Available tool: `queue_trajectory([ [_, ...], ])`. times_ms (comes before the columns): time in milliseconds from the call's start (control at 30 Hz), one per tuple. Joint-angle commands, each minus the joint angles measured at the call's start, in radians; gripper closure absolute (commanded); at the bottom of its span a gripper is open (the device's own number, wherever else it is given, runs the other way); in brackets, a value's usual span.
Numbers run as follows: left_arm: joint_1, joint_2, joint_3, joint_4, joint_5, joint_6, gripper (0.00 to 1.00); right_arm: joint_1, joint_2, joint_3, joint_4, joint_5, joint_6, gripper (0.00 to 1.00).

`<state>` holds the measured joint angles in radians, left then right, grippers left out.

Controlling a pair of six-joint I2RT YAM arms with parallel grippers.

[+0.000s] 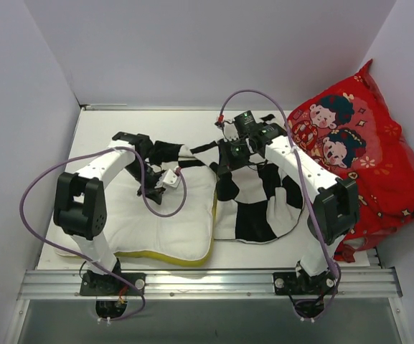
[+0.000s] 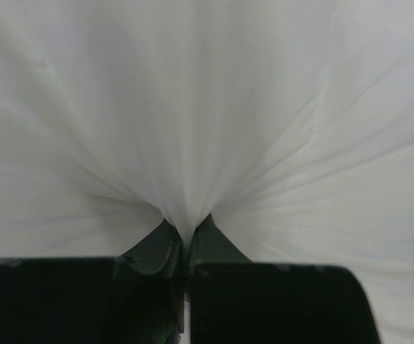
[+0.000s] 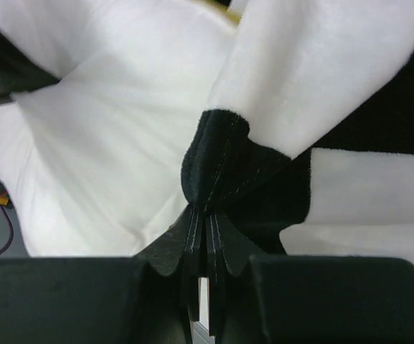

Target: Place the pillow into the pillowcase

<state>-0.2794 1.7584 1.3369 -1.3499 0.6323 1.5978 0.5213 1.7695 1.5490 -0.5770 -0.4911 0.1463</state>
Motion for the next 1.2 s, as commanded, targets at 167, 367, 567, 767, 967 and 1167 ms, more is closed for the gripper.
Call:
queue_trajectory([
  [167, -0.026, 0.139, 0.320, -0.097, 0.075, -0.018, 1.00, 0.059, -0.120, -0.098, -0.038, -0.084, -0.139, 1.00],
  [367, -0.112, 0.152, 0.264, -0.150, 0.011, 0.051, 1.00, 0.037, -0.119, -0.095, -0.044, -0.072, -0.160, 1.00],
  [567, -0.161, 0.203, 0.273, -0.054, 0.039, -0.057, 1.00, 0.032, -0.123, -0.090, -0.047, -0.096, -0.168, 1.00],
  [767, -0.005, 0.442, 0.761, -0.029, 0.255, -0.438, 1.00, 0.042, -0.154, -0.138, -0.072, -0.109, -0.212, 1.00],
  [967, 0.132, 0.567, 0.856, 0.174, 0.275, -0.941, 1.00, 0.026, -0.121, -0.081, -0.078, -0.066, -0.228, 1.00],
  [1167, 0.088, 0.396, 0.417, 0.678, 0.098, -1.188, 1.00, 0.017, -0.013, 0.065, -0.075, -0.052, -0.171, 1.00],
])
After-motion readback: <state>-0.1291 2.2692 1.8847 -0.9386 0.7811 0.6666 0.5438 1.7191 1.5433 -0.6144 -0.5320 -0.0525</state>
